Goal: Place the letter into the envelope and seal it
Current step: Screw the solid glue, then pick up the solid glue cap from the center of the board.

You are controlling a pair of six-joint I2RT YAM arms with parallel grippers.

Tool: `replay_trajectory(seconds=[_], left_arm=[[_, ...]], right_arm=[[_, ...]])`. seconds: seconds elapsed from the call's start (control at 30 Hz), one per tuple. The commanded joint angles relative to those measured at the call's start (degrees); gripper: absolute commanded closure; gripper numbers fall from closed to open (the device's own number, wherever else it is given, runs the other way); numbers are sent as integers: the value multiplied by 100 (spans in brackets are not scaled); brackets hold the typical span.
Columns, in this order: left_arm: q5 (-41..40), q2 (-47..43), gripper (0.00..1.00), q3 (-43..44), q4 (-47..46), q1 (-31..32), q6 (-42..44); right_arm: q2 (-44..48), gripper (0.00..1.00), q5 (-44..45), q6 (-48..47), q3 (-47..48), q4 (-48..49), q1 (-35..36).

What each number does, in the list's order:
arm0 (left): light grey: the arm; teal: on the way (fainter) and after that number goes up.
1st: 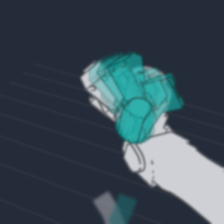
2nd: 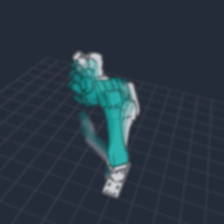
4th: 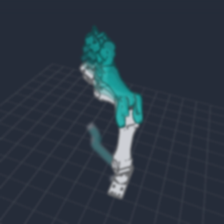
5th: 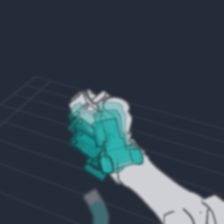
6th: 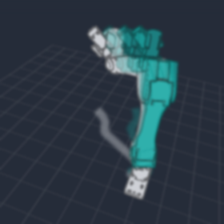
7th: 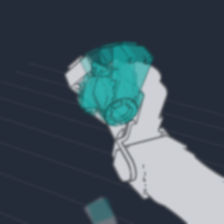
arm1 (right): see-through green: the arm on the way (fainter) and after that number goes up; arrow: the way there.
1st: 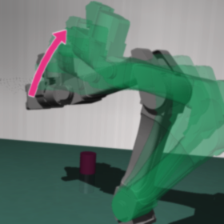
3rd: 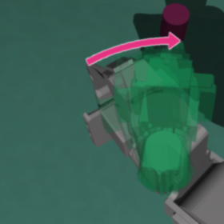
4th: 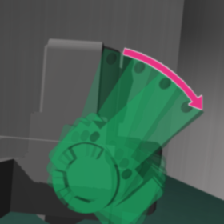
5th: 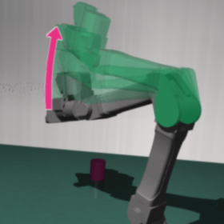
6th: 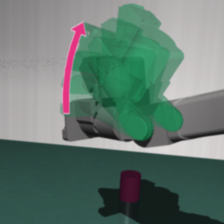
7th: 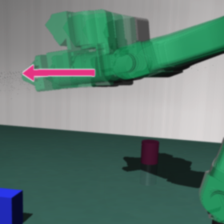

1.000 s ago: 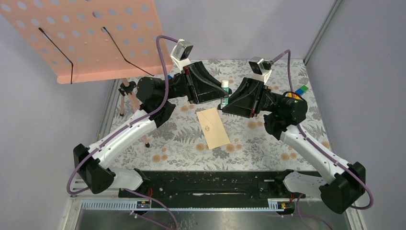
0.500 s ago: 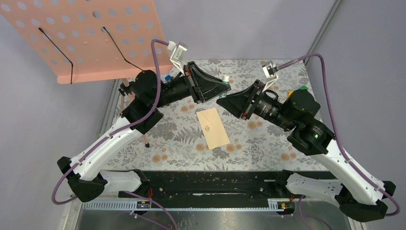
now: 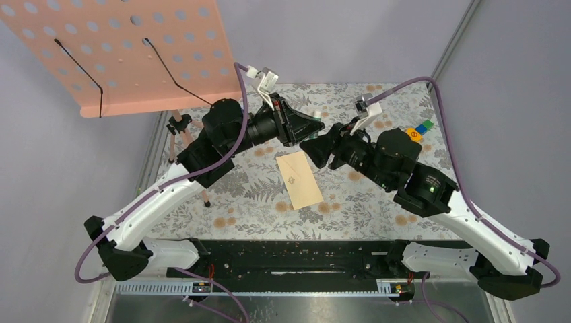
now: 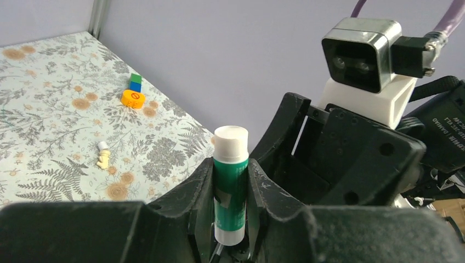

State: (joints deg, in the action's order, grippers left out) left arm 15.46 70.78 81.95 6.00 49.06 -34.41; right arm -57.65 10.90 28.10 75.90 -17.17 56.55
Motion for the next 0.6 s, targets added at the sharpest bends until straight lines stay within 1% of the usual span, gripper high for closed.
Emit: replay_trajectory(seconds=[0.0,0.03,0.1,0.17,0.23,0.3,0.37,0.43,0.5,0.53,0.57], left_arm=[[565,108,100,-181,-405,-199,-52],[849,74,100,-395,-700,-326,-173],[1250,-24,100,-777,-1041,-624,-418],[1673,-70,100,-949,-984,-830,-369],[1990,-87,100,-919,-570,-892,-33],[2269,-107,100,-854,-74,-894,294],[2141,-96,100,-809,472,-893,504],[1829,-25,100,-776,1037,-880,706],[1619,0,100,-923,1277,-849,742],[1549,-35,100,-1056,1240,-804,718],[1471,-97,100,-1209,1163,-740,688]], right_arm=[[139,26,77,-209,-218,208,99],[210,18,137,-258,-287,81,75],[407,11,294,-326,-444,-281,-35],[724,3,506,-220,-692,-762,-261],[1252,1,518,-58,-1138,-1067,-653],[1795,1,419,57,-1537,-1330,-1197],[1996,0,353,70,-1632,-1871,-1968],[1672,1,42,-2,-1472,-2566,-2704],[997,0,-496,30,-1313,-3093,-3467],[790,1,-767,97,-1324,-3187,-3790],[632,1,-1110,137,-1395,-3047,-4068]])
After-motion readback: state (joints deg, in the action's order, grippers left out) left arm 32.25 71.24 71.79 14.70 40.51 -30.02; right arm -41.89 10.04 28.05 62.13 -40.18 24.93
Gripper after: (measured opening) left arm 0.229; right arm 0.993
